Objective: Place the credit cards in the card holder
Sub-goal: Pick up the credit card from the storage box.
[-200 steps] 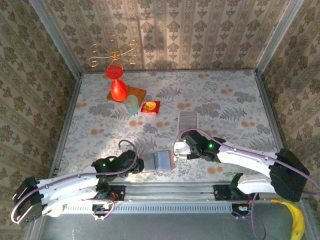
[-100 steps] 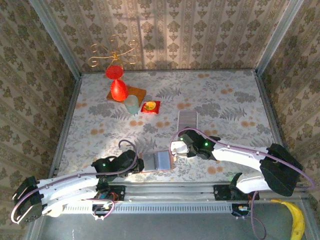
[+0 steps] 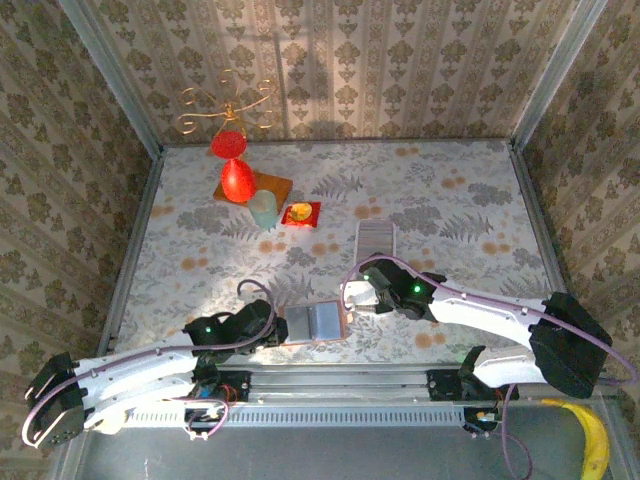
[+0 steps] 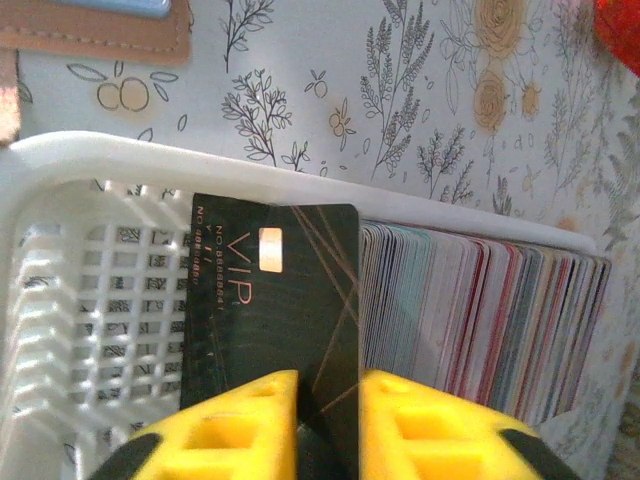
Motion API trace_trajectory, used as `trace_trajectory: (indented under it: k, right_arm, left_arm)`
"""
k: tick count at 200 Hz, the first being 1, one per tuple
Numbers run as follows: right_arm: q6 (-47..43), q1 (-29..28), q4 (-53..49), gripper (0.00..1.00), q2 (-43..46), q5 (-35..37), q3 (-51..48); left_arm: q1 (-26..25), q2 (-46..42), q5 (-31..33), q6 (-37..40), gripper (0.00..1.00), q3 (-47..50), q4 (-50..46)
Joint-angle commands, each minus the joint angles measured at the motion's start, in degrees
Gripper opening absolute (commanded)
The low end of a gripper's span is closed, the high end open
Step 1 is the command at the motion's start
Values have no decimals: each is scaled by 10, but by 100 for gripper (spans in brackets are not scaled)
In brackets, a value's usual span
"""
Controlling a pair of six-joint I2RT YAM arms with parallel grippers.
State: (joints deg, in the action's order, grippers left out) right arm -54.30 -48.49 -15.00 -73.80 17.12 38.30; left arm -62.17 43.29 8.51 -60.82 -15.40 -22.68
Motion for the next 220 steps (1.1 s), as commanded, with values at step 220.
trace_trajectory:
  k: [220]
  right_arm:
    - [361,-17,-139,0,216,-193,50]
  left_arm:
    - [2,-5,4,5,36,-16,-10]
